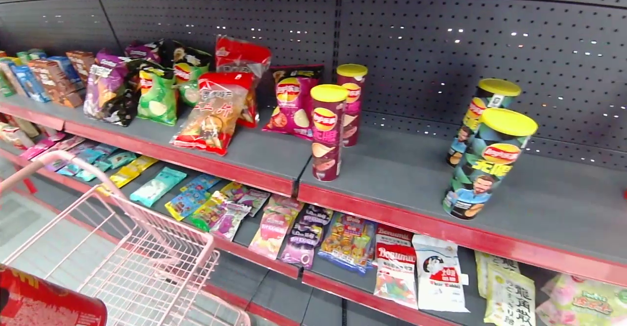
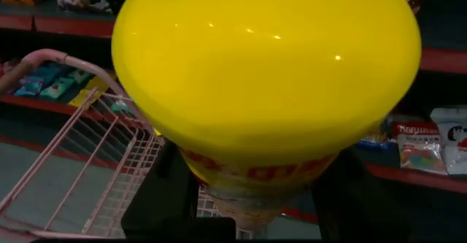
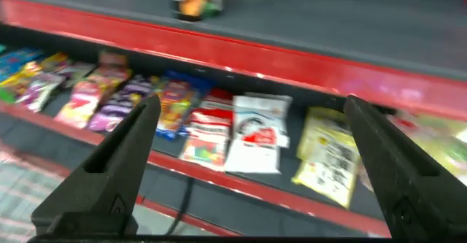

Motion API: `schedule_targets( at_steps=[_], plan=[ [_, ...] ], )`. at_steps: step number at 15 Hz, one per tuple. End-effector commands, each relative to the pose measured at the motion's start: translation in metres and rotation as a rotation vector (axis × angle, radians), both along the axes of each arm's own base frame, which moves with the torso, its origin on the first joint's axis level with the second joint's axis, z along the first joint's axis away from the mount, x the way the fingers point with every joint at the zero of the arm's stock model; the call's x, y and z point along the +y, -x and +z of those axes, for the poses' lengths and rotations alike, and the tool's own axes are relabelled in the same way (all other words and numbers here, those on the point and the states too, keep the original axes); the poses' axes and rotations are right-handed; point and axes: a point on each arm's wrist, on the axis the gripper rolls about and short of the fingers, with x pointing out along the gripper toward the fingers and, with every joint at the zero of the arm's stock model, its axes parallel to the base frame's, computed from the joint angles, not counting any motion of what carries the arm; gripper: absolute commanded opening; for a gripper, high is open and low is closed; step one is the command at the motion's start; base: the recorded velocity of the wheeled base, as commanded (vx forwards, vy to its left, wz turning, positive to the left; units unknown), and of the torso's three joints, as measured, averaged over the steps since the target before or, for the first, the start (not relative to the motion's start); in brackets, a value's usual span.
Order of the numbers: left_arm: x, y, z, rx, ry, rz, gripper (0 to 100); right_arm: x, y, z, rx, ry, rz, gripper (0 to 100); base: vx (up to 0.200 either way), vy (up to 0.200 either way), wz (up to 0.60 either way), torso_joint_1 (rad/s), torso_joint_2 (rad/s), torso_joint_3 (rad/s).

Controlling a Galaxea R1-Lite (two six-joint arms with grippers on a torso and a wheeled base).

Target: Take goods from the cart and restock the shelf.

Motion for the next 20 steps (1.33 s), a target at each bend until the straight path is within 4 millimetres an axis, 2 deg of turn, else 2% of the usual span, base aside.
schedule_targets(
  at_steps=[1,6,12,17,20],
  plan=[
    [-0.0001,0.0035,-0.0023,-0.001,-0.014,-0.001,0,0.0,-0.0001,0.0001,0.001,0.0,0.0,100,0.0,0.0,-0.6,0.002,0.0,0.002],
    [-0.0002,0.0018,-0.0045,0.017,-0.022,-0.01,0,0.0,-0.0001,0.0001,0.001,0.0,0.0,100,0.0,0.0,-0.6,0.001,0.01,0.001],
    [0.0,-0.0004,-0.0069,0.032,-0.082,-0.007,0,0.0,-0.0001,0.0001,0.001,0.0,0.0,100,0.0,0.0,0.0,0.0,0.0,0.0],
    [0.0,0.0011,-0.0069,0.023,-0.084,-0.007,0,0.0,-0.0001,0.0001,0.001,0.003,0.0,100,0.2,0.0,0.0,-0.002,-0.01,0.001],
    [-0.0001,0.0017,-0.0068,0.018,-0.084,-0.008,0,0.0,-0.0001,0.0001,0.001,0.003,0.0,100,0.0,0.0,0.0,0.0,0.0,0.0]
  ],
)
